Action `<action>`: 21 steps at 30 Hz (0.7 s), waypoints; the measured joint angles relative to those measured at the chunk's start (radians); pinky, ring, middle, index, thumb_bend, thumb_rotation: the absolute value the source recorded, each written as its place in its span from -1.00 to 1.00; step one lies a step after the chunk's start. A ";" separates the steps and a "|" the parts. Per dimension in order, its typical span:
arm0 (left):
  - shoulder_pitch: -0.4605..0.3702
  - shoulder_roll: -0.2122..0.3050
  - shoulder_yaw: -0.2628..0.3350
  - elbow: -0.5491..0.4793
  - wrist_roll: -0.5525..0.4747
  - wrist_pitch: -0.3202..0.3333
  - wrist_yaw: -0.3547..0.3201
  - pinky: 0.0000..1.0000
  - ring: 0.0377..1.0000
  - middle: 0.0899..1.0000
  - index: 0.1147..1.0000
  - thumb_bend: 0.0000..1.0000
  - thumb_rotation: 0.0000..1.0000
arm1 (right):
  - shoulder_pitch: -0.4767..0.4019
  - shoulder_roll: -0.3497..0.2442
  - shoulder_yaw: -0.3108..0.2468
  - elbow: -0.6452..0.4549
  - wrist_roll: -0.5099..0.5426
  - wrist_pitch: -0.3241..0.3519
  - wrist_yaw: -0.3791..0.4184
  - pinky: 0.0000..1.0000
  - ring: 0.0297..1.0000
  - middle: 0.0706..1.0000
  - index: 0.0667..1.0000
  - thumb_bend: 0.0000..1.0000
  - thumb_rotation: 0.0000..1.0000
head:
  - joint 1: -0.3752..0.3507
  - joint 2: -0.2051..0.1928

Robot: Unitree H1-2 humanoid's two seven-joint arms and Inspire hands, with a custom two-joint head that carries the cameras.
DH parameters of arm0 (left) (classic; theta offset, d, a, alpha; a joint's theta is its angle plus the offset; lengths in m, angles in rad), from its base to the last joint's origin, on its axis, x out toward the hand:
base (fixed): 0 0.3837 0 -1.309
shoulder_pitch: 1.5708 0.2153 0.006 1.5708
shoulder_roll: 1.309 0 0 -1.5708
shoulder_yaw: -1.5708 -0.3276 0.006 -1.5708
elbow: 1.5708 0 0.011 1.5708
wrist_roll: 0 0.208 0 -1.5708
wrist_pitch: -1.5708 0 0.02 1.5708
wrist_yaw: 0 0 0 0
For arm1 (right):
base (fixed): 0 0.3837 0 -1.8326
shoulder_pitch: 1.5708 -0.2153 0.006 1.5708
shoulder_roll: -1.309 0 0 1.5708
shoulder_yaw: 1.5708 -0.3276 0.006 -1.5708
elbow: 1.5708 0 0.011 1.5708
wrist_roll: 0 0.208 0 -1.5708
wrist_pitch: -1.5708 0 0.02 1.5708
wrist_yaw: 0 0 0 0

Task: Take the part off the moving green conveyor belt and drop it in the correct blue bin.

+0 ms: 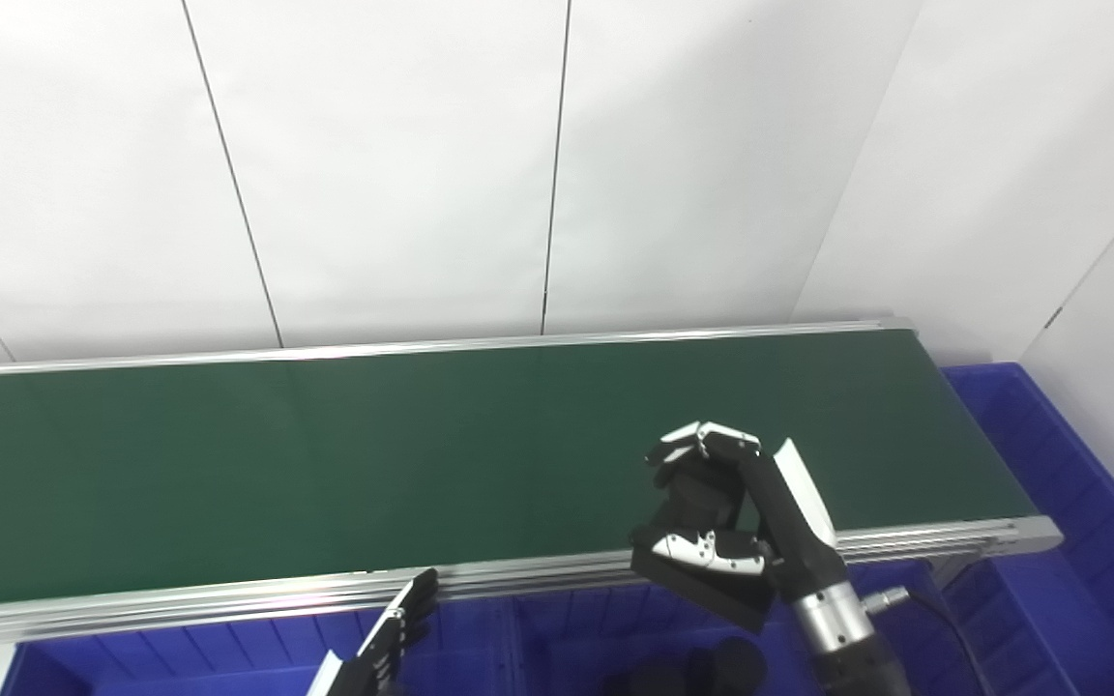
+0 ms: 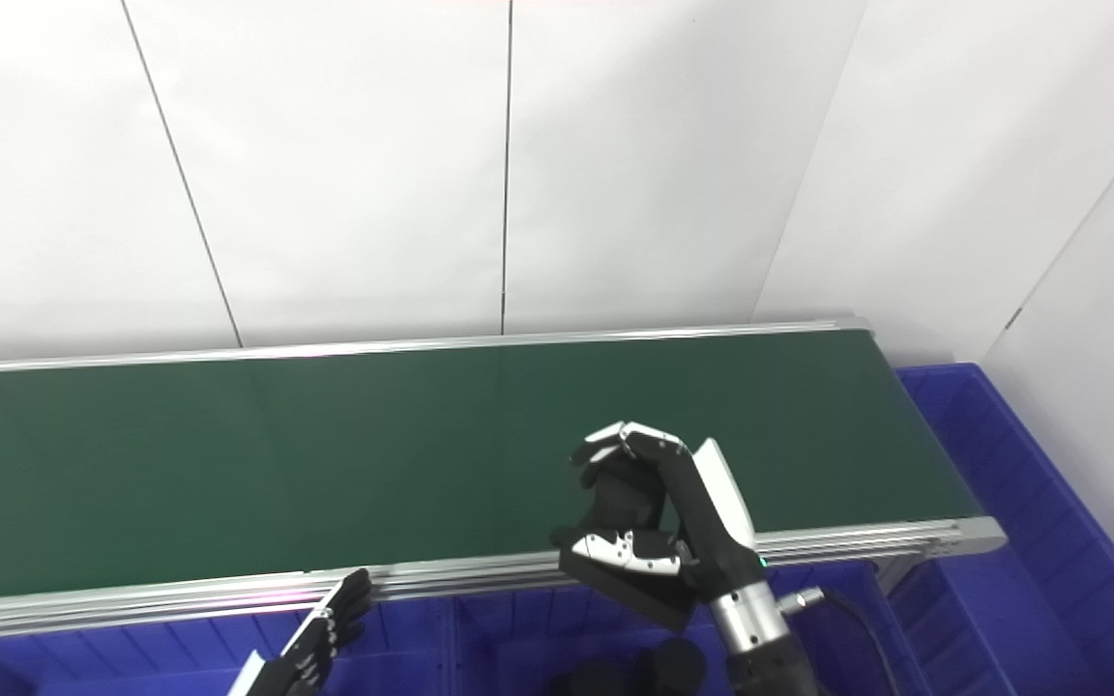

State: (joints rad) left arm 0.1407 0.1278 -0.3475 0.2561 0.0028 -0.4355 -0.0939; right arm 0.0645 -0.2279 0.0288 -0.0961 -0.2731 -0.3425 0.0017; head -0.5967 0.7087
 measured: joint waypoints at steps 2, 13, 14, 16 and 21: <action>0.010 -0.001 0.015 -0.015 -0.013 0.000 -0.019 0.88 0.89 0.91 0.87 0.74 1.00 | 0.052 0.000 -0.007 -0.032 -0.001 0.006 0.000 -0.36 -0.25 -0.12 0.01 0.03 -1.00 | -0.014 0.006; 0.017 0.000 0.096 -0.041 -0.015 0.000 -0.099 0.84 0.86 0.92 0.87 0.72 1.00 | 0.204 0.000 -0.083 -0.061 -0.082 0.068 -0.020 -0.34 -0.24 -0.16 0.00 0.03 -1.00 | -0.124 0.035; 0.018 0.001 0.103 -0.047 -0.015 0.000 -0.105 0.83 0.86 0.92 0.88 0.70 1.00 | 0.209 0.000 -0.086 -0.061 -0.090 0.073 -0.021 -0.35 -0.25 -0.15 0.01 0.03 -1.00 | -0.147 0.038; 0.019 0.003 0.115 -0.058 -0.017 0.000 -0.112 0.83 0.86 0.93 0.88 0.66 1.00 | 0.218 0.001 -0.090 -0.061 -0.113 0.086 -0.023 -0.38 -0.27 -0.13 0.01 0.03 -1.00 | -0.175 0.046; 0.019 0.002 0.159 -0.058 -0.063 0.000 -0.164 0.87 0.87 0.93 0.88 0.63 1.00 | 0.231 0.018 -0.092 -0.033 -0.155 0.093 -0.044 -0.41 -0.28 -0.13 0.02 0.02 -1.00 | -0.219 0.049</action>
State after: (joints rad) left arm 0.1598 0.1301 -0.1882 0.1979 -0.0598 -0.4356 -0.2577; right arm 0.2955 -0.2103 -0.0629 -0.1287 -0.4279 -0.2499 -0.0423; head -0.8160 0.7578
